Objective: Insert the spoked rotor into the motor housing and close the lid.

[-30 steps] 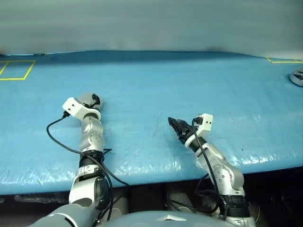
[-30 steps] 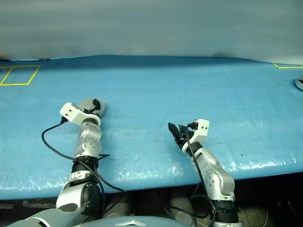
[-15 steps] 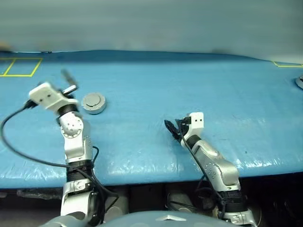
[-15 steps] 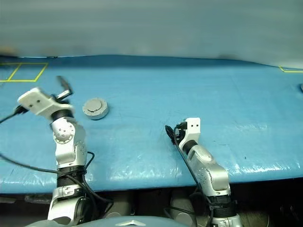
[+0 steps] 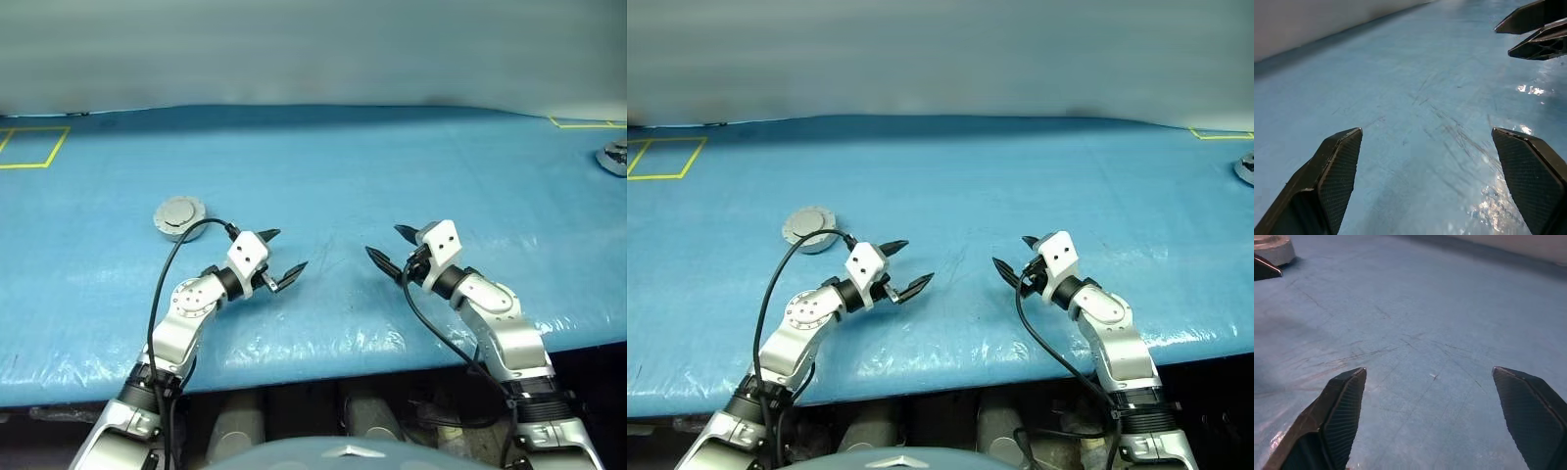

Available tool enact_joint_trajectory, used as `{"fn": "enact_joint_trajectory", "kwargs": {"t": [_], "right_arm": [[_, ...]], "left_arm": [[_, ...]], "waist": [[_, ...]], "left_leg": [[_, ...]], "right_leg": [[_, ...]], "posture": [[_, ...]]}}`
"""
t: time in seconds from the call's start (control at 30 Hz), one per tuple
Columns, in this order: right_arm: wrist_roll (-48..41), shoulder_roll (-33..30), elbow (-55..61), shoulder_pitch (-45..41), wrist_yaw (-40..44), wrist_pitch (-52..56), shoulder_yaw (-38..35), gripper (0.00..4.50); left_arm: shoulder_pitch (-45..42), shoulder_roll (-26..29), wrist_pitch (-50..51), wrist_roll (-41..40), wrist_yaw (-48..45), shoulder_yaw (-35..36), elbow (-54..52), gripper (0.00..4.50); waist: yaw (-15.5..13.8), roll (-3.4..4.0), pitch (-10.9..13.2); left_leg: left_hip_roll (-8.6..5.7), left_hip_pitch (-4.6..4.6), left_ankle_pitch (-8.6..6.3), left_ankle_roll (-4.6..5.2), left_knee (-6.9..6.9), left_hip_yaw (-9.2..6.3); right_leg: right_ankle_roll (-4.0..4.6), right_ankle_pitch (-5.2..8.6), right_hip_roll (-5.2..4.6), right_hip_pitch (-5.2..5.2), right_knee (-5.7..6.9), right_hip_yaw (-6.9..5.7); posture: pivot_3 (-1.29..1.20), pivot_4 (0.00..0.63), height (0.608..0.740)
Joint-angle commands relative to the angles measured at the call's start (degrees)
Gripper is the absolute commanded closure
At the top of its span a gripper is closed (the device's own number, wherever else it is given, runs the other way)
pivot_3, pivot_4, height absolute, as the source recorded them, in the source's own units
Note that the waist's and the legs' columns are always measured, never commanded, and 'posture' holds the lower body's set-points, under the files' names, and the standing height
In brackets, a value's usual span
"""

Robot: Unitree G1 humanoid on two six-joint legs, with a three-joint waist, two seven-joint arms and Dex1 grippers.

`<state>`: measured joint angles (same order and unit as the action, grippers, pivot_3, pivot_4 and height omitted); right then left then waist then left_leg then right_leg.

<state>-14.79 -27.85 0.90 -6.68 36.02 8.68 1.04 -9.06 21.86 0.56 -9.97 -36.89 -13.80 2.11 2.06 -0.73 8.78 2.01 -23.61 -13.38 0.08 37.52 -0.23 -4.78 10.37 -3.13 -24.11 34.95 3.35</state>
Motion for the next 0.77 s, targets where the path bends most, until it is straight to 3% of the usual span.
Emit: {"fn": "enact_joint_trajectory", "kwargs": {"t": [0.03,0.77], "right_arm": [[1.8,-0.4,-0.9,-1.6,1.4,-3.0,0.2,0.02],[4.8,2.1,-2.0,-2.8,-0.7,-1.9,-0.1,0.02]], "left_arm": [[0.7,0.2,0.1,-1.7,-2.5,1.1,-3.5,0.0],[0.5,-2.6,1.2,-0.8,-3.9,2.7,-3.7,0.0]], "waist": [[0.0,0.0,0.0],[-0.8,0.01,0.0]], "left_leg": [[0.0,0.0,0.0,0.0,0.02,0.0],[0.0,0.01,0.0,0.0,0.14,0.0]], "right_leg": [[0.0,0.0,0.0,0.0,0.01,0.0],[-0.01,-0.02,0.0,0.06,0.03,0.0]], "posture": [[0.0,0.15,0.74],[0.0,0.15,0.74]]}}
